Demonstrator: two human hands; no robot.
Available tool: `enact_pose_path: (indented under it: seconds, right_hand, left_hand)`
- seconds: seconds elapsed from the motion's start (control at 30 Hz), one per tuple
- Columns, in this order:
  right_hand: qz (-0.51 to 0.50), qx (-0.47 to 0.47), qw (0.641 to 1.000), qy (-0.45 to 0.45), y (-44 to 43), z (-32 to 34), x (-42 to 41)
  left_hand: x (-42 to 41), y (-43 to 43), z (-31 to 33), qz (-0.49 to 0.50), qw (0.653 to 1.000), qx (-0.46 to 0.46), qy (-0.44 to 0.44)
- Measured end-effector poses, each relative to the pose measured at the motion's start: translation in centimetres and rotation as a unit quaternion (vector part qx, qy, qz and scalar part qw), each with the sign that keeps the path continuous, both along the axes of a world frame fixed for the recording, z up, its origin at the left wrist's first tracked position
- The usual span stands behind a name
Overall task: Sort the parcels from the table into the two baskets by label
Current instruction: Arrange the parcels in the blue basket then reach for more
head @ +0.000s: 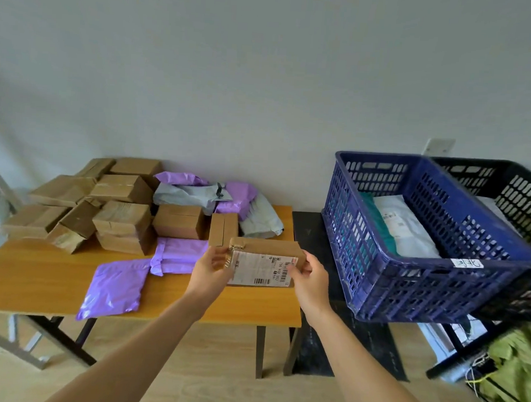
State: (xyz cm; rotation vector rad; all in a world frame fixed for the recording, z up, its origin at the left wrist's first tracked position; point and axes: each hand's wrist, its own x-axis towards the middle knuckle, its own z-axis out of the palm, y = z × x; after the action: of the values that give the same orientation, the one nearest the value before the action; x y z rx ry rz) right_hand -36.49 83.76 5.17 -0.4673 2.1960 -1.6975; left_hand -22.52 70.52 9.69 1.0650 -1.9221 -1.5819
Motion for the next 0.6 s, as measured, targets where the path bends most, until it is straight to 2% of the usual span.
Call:
enact_pose_path:
  seconds: [0.17,0.33,0.5,0.6]
  right_hand:
    - [-0.034,-0.065,0.997,-0.029,-0.7,2.1,1.3]
    - [-0.021,-0.091,0.996,-0.013,-2.5,3.4,2.3]
    - [0.093,-0.061,0.994,-0.008,-5.0,4.9,3.9]
    - [0.074,-0.070,0.994,-0.032,-6.5,5.0,4.7]
  left_hand:
    - [1.2,-1.5,0.7,-0.036,0.999,0.014,0.027]
    - [2.8,-2.9,0.7,-0.011,1.000,0.007,-0.008]
    - [4.5,-4.8,1.1,-0.100,0.991,0.090,-0.021]
    - [4.8,-5.5,1.3,-0.081,0.987,0.139,0.008]
